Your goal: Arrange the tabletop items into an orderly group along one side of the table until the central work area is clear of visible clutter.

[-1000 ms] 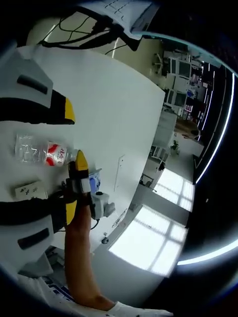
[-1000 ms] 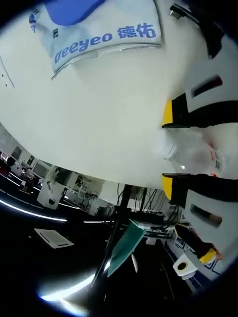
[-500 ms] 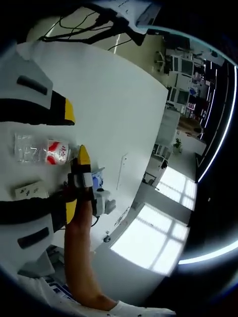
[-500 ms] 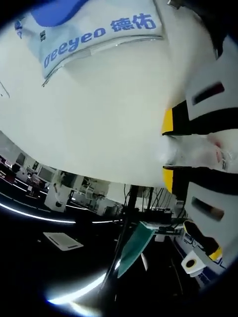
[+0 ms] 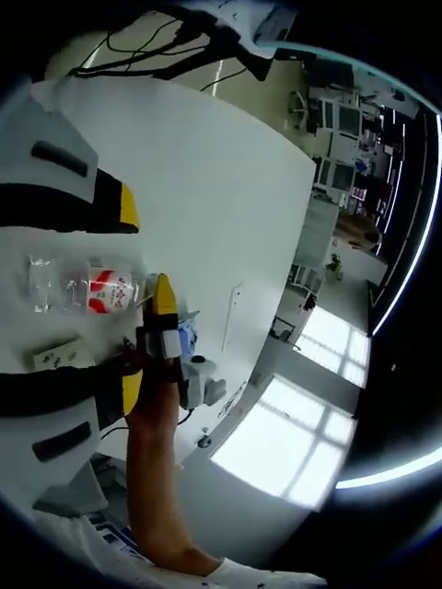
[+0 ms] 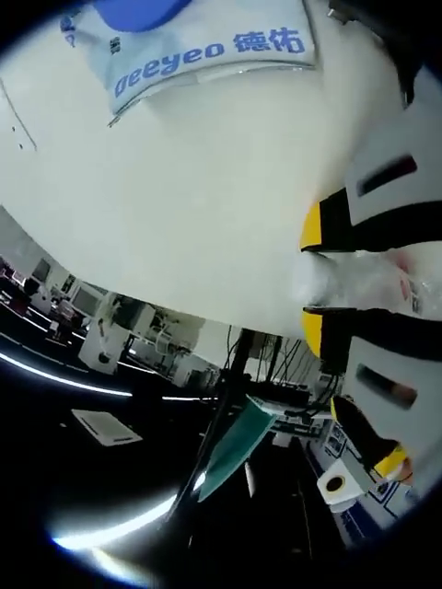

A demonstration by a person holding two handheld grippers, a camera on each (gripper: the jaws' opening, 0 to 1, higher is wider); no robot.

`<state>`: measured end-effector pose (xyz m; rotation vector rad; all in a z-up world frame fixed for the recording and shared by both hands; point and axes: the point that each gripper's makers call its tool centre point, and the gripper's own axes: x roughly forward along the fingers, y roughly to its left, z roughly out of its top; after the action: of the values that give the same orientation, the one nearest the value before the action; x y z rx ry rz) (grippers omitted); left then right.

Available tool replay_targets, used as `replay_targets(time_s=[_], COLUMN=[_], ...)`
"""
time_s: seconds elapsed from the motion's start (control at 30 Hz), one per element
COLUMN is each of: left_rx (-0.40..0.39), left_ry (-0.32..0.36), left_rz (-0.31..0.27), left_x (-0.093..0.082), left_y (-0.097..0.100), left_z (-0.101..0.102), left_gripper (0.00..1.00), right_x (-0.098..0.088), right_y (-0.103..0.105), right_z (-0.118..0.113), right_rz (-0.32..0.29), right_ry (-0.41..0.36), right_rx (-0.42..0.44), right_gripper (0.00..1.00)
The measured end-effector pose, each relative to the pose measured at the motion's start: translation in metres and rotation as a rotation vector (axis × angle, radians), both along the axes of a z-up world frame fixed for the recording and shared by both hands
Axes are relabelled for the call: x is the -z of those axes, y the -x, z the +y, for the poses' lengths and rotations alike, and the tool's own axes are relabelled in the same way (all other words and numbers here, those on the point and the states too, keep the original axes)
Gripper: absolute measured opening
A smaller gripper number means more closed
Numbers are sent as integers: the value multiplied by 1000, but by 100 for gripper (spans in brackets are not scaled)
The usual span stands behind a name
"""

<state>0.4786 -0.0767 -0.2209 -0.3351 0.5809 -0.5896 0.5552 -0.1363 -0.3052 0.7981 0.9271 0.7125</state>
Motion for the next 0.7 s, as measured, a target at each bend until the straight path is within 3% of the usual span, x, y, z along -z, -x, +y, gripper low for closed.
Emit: replay_targets(time_s=[0.5, 0.7], left_rx=[98, 120], left_ry=[4, 9], left_rz=[49, 69], left_x=[21, 30], left_y=[6, 9], left_z=[-5, -8], left_gripper=[56, 55], right_x=[-30, -46], right_y=[9, 16], right_z=[13, 24], right_rz=[-173, -280], right_ry=[18, 34], right_rx=[-118, -209], right_gripper=[20, 20])
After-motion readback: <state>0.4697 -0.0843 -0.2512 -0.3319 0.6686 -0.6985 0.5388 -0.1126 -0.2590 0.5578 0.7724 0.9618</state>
